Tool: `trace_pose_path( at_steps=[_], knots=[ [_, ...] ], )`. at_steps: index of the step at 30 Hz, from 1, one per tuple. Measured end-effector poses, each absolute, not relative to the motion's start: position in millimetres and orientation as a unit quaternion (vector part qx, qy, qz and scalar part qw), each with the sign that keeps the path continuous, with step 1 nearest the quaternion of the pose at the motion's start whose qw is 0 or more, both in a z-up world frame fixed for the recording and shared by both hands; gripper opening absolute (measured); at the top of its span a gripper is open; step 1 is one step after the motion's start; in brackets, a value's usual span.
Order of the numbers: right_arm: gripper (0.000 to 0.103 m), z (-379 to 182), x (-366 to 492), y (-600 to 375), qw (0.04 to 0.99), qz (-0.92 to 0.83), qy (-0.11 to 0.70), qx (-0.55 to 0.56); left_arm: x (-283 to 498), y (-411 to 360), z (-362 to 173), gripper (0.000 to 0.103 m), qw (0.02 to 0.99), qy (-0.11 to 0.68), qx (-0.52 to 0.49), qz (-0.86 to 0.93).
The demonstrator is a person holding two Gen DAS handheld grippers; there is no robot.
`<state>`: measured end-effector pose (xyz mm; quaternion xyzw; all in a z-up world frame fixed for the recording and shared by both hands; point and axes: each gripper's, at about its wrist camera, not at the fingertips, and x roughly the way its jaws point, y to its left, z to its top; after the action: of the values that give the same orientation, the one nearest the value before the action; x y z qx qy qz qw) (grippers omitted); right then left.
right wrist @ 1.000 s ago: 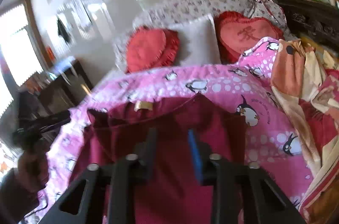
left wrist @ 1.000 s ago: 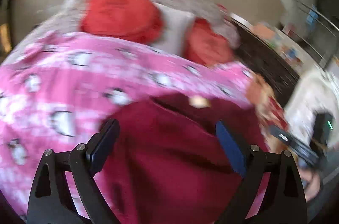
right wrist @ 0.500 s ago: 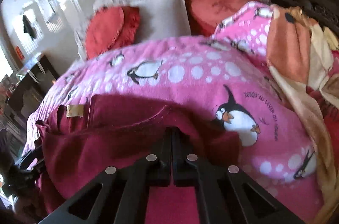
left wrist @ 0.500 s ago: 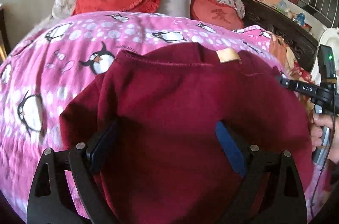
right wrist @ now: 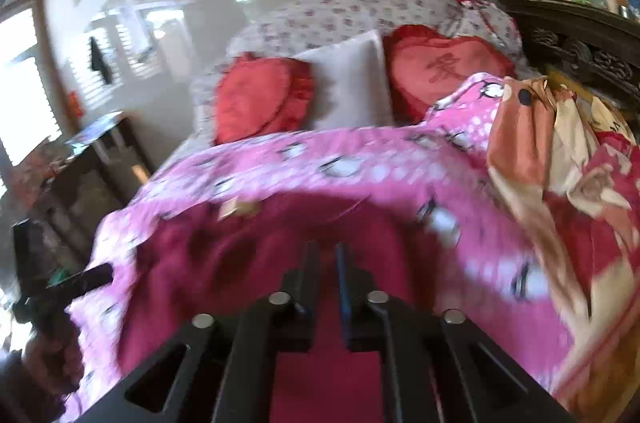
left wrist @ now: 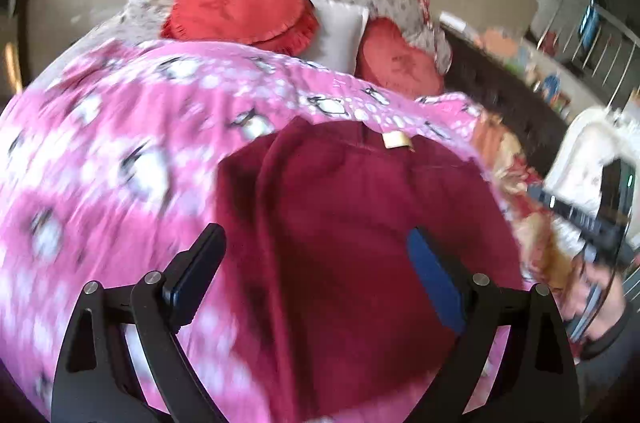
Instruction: Fold small clothes
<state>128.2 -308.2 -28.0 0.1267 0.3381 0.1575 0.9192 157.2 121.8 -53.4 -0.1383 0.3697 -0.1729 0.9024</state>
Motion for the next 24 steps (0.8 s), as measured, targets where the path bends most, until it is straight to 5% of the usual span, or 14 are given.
trace_pose_path(
  at_steps=[3,11,15,24],
  knots=[
    [0.040,-37,73,-283,0.911,0.170,0.358,0.113,112,141,-73,0.092,0.882,0.394,-0.182,-0.184],
    [0.042,-116,7,-205,0.876,0.197,0.433,0.079,52,126,-132,0.094,0.838,0.417,-0.277,-0.217],
    [0.066,-125,5,-177,0.886,0.196,0.421,0.003,63,131,-134,0.101,0.811,0.415,-0.332,-0.245],
    [0.068,-129,12,-178,0.886,0.199,0.420,0.005,95,130,-133,0.102,0.789,0.387,-0.384,-0.283]
  ],
)
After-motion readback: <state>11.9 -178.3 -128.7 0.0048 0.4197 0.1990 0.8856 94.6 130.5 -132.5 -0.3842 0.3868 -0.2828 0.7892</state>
